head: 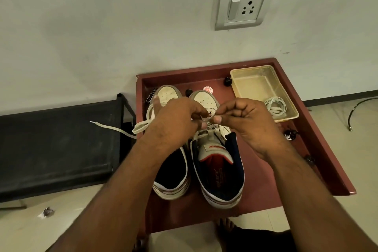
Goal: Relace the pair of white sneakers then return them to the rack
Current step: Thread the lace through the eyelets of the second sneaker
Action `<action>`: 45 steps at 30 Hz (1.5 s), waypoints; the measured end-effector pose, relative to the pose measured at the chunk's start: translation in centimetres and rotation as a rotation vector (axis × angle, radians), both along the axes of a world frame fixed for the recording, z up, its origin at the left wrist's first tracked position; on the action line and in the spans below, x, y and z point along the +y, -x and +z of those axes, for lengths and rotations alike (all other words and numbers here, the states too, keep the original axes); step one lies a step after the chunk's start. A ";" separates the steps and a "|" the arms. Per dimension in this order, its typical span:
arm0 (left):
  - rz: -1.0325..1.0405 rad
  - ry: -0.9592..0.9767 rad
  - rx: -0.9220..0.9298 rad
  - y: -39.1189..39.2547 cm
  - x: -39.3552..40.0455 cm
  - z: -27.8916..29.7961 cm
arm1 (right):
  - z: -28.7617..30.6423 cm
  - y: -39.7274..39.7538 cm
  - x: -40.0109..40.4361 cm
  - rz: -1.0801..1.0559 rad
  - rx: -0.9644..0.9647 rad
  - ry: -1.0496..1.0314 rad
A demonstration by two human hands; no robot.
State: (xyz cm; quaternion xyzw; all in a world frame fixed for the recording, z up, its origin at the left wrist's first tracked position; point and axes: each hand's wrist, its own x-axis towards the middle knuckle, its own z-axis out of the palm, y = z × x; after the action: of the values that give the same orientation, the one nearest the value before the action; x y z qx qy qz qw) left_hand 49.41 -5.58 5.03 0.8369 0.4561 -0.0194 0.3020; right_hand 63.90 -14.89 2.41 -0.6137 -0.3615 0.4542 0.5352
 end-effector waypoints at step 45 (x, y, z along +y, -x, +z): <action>0.106 -0.184 -0.001 -0.9 -2.1 -3.4 | -2.1 2.2 0.0 -0.139 -0.124 0.362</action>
State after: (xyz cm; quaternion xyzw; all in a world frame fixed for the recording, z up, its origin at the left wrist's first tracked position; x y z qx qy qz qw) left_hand 50.32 -7.64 1.60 0.8358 0.4996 0.0388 0.2245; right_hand 61.65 -14.85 0.31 -0.7500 -0.2633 0.4351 0.4229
